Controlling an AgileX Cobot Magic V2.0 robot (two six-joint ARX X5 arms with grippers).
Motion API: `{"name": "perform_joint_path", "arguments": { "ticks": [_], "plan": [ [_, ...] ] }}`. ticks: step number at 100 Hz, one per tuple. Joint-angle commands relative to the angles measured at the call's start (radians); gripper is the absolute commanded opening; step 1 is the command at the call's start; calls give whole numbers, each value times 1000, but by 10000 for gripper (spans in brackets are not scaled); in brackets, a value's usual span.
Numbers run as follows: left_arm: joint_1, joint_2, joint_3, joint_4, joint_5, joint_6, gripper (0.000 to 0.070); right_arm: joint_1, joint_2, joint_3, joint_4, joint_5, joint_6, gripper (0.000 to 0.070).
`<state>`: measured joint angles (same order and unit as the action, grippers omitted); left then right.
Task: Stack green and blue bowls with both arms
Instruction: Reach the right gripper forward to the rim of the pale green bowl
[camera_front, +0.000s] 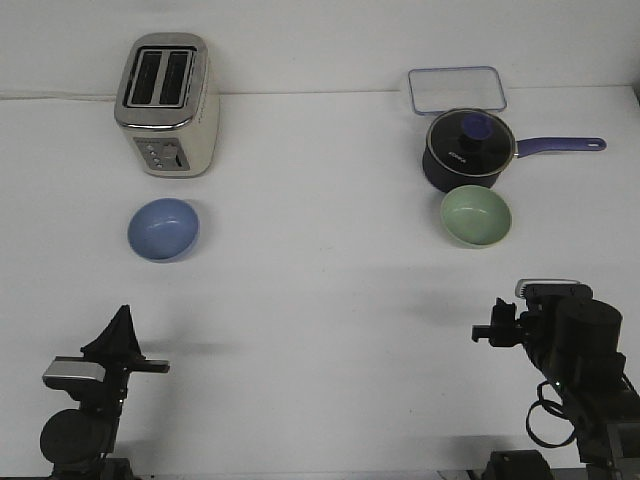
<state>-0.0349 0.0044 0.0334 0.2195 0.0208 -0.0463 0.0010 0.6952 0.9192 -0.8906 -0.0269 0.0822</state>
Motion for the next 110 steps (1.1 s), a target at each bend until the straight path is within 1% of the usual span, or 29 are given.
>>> {"name": "perform_joint_path", "arguments": {
  "ticks": [1,6,21,46,80,95,110],
  "plan": [
    [2,-1,-17,12,-5,-7,12,1,8,12,8,0,3,366],
    [2,-1,-17,11,-5,-7,12,0,17,12,17,-1,8,376],
    [2,-1,-17,11,-5,-7,12,-3,86,27,37,1,20,376],
    [2,-1,-17,11,-5,-7,12,-72,394,150,146,0,-9,376],
    [2,-1,-17,11,-5,-7,12,-153,819,422,208,0,-61,376],
    [2,-1,-17,11,-5,-7,12,-171,948,494,214,0,-83,376],
    [2,-1,-17,11,-5,-7,12,-179,1031,500,251,-2,-84,376]
  ]
}}
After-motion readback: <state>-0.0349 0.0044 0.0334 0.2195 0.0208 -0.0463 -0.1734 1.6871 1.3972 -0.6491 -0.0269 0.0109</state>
